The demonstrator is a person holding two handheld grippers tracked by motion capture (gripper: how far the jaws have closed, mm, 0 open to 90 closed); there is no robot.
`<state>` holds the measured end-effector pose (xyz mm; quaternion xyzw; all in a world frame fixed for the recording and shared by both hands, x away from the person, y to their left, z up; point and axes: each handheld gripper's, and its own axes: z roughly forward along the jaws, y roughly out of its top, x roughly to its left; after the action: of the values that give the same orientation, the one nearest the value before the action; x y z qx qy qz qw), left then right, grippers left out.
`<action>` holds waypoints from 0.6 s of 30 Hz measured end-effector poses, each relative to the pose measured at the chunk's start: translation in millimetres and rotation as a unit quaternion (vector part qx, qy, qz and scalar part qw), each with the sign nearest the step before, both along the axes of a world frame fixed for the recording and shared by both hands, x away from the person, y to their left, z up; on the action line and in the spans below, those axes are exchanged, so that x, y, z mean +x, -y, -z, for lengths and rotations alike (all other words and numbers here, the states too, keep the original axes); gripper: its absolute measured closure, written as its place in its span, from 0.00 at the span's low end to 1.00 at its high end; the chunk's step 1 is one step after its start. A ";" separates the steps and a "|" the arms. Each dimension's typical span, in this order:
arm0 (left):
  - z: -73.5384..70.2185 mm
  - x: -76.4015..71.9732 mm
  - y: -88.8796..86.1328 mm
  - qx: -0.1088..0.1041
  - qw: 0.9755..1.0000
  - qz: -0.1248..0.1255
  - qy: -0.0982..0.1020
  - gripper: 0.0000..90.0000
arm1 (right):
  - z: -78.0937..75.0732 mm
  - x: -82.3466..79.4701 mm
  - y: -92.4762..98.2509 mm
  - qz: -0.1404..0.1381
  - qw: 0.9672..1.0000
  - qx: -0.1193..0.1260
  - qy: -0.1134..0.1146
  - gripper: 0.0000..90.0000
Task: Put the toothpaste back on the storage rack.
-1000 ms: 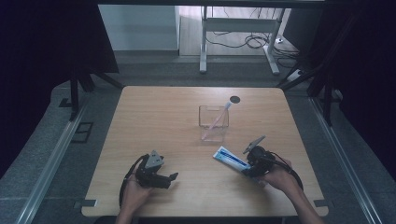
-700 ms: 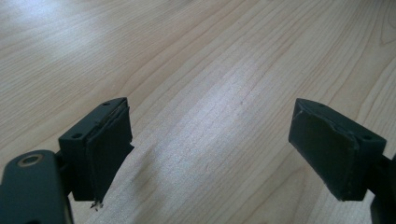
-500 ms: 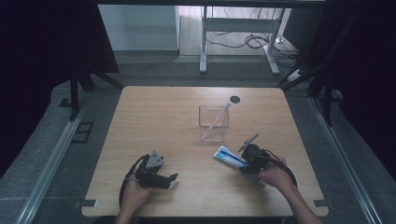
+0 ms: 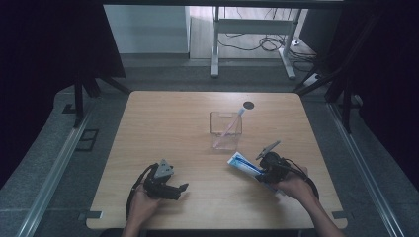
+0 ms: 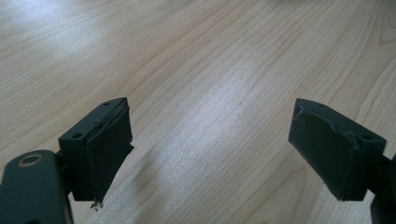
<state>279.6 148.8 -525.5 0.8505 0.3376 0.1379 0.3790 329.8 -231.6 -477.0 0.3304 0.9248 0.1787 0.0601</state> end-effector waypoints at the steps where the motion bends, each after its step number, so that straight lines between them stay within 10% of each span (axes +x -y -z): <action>1: -0.1 0.0 -0.1 0.000 1.000 0.000 -0.001 0.15 | -2.4 -1.2 0.9 -0.001 1.000 0.004 0.001 0.81; 18: 0.0 0.5 -0.7 -0.001 1.000 0.003 0.000 0.15 | -31.0 -15.7 9.9 -0.004 0.998 0.055 0.037 0.81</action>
<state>280.1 149.5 -525.5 0.8511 0.3354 0.1365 0.3802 314.1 -241.5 -446.0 0.3229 0.9120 0.2415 0.0751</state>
